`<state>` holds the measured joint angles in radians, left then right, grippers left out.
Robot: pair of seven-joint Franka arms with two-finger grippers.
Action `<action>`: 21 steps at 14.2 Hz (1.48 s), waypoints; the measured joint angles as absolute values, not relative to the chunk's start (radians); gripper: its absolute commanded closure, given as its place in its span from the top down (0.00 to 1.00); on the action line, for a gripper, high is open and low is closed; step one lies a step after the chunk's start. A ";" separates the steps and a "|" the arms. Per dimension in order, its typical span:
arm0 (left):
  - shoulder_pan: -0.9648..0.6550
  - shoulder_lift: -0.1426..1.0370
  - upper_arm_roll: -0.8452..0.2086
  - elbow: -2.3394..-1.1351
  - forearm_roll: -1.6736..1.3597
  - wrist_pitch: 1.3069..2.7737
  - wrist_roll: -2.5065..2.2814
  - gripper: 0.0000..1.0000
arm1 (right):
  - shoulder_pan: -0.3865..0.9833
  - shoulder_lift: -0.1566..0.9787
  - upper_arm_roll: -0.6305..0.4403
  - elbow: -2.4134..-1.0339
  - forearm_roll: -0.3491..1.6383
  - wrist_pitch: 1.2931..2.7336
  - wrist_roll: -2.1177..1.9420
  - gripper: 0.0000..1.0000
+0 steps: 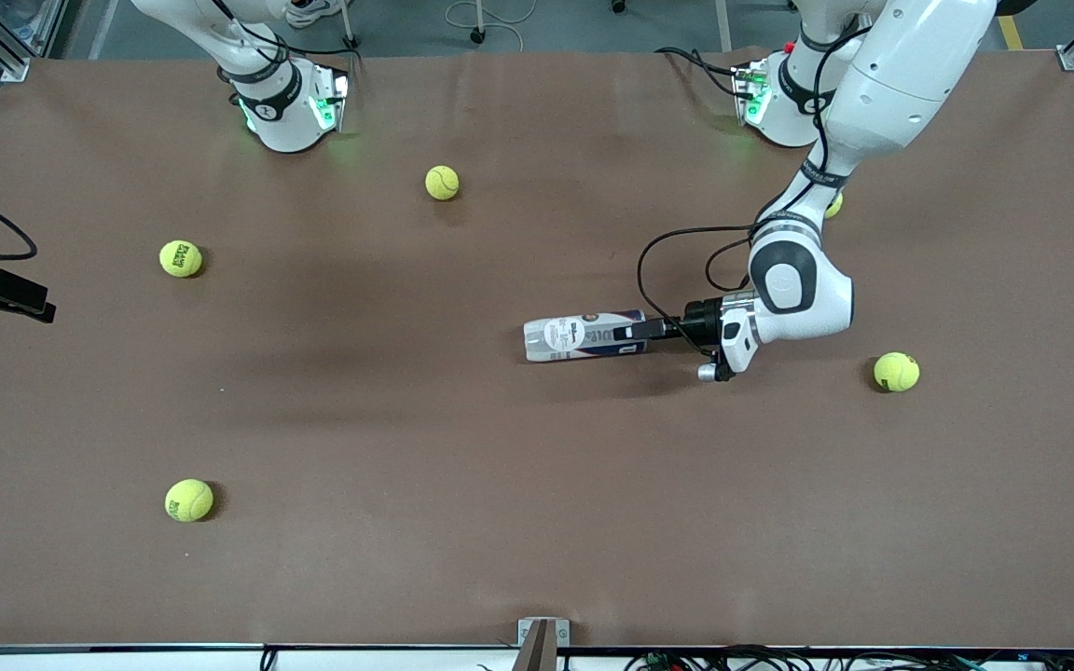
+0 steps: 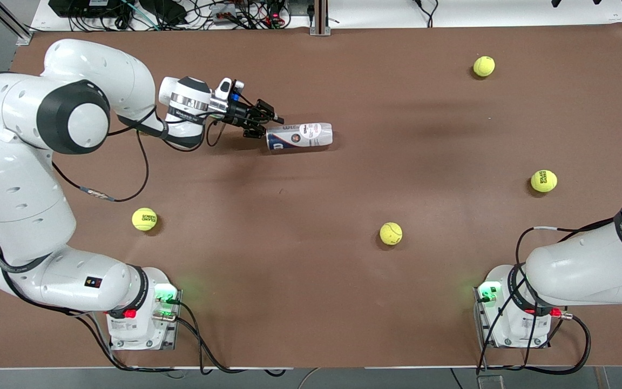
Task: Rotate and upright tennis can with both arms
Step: 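Grasp the can's open end with the left gripper, then lift and rotate the can upright with the left gripper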
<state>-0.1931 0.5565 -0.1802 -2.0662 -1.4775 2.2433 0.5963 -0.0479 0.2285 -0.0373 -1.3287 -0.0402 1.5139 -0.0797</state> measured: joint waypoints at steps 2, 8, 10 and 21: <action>-0.192 0.557 -0.178 -2.061 -1.478 2.250 0.596 0.00 | -0.046 0.228 -0.029 -1.325 -0.040 1.480 -0.080 1.00; -0.189 0.541 -0.176 -1.986 -1.458 2.254 0.586 0.00 | -0.044 0.174 -0.028 -1.338 -0.039 1.407 -0.080 1.00; -0.182 0.513 -0.175 -1.943 -1.328 2.257 0.484 0.00 | -0.037 0.134 -0.028 -1.377 -0.038 1.407 -0.080 1.00; -0.266 0.458 -0.201 -1.588 -0.495 2.060 -0.457 0.00 | -0.001 -0.017 -0.052 -1.509 -0.038 1.408 -0.080 1.00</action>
